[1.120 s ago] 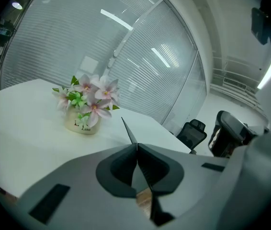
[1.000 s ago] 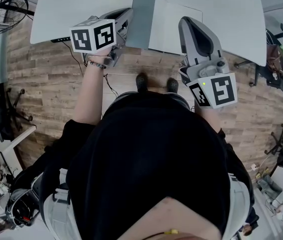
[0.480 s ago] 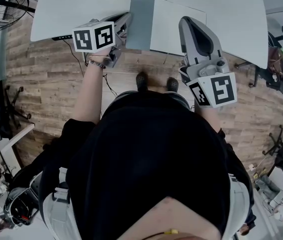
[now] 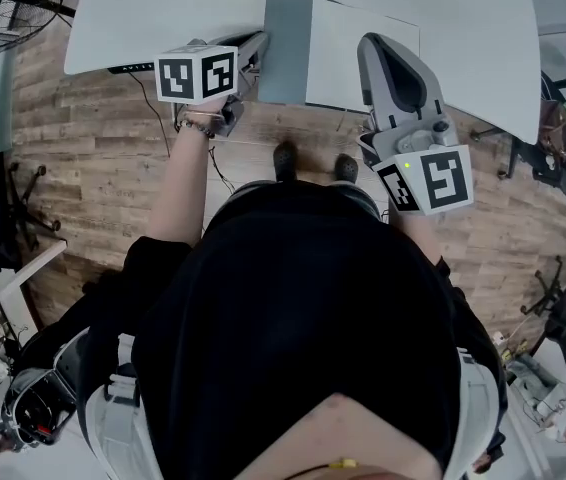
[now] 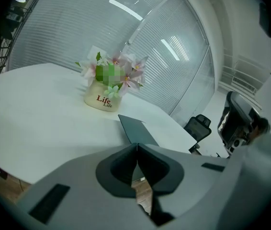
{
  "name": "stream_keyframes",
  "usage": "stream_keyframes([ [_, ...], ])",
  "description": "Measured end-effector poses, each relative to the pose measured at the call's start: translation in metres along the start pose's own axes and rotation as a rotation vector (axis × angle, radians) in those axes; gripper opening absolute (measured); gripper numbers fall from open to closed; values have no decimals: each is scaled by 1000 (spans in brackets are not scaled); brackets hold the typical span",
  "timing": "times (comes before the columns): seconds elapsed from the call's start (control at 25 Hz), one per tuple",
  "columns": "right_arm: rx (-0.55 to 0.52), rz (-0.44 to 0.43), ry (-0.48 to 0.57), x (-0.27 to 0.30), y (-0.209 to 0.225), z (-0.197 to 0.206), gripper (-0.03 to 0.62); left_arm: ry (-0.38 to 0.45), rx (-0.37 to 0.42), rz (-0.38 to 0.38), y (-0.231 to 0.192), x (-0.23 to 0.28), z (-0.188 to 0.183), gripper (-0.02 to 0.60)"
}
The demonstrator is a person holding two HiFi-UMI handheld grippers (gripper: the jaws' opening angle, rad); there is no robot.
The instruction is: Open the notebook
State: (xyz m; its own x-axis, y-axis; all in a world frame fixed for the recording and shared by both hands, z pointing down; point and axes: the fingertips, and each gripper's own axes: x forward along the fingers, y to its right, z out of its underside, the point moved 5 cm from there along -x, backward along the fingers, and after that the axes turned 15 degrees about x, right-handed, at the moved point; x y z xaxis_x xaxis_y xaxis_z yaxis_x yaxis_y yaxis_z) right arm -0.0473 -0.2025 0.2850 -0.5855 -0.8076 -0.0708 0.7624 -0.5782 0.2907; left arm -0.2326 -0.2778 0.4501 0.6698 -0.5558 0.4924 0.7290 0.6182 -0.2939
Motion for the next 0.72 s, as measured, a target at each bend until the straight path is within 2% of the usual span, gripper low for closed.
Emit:
stream_keyframes([
  [0.36,1,0,-1,1,-5,2,5,-55,37,-24,-5,0,15,18],
  [0.52,3,-2,-2,1,-6,4,5,-81,91,-62,-4,-1,16,18],
  [0.72,3,-7,-2,-2,-7,3,3,-134,116,-68,-2,2,28,18],
])
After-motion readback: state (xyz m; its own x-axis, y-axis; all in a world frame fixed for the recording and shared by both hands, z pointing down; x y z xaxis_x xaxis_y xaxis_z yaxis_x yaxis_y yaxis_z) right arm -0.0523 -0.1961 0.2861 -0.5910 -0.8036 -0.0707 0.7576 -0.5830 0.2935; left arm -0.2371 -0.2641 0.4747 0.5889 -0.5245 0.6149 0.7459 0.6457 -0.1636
